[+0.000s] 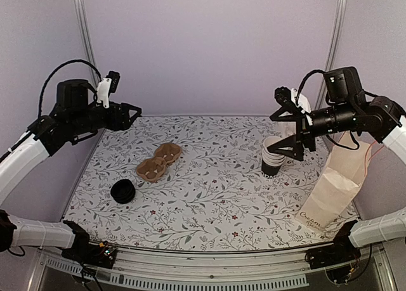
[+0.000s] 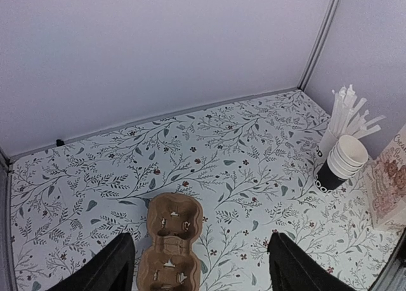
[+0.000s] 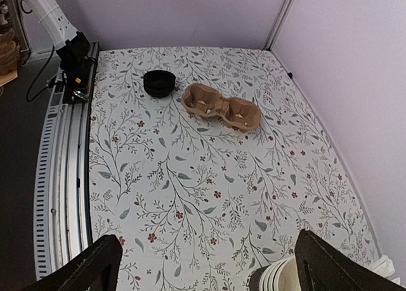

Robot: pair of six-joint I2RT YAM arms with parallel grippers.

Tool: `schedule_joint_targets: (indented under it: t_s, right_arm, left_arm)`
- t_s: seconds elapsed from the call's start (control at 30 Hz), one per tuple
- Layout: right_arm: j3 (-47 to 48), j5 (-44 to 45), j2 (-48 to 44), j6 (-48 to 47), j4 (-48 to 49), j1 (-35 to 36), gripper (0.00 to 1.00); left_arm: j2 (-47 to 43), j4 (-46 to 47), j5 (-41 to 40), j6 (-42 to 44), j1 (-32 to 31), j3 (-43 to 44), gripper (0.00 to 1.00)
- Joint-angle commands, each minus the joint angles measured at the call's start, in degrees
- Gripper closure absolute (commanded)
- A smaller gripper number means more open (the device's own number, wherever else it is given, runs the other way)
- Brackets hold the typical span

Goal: Pack the takeout coffee

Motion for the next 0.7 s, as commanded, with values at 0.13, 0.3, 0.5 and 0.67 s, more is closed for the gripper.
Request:
schedule_joint_targets:
  t_s: [0.13,0.3,0.5,0.67]
  right_arm:
    - [-7.4,-15.5,3.1,-17.1,-16.6,1.0,0.09]
    - [-15.4,-8.4,2.9,-18.4,-21.9,4.1,0.18]
    - [-20.9,-4.3,1.2,-19.4,-24.0,4.3,0.31]
    - [-28.4,8.0,-0.4,-19.5,-22.0,4.2,0.4]
  left_arm:
    - [-0.3,1.6,0.0,1.5,-0.9,-2.1,0.25]
    - [0.4,2.3,0.0,1.7,-0.9,-3.3,0.25]
    - [2.0,4.0,0.4,1.2,-0.8,-4.0,0.25]
    - [2.9,4.2,1.0,1.1,-0.8,-3.7,0.25]
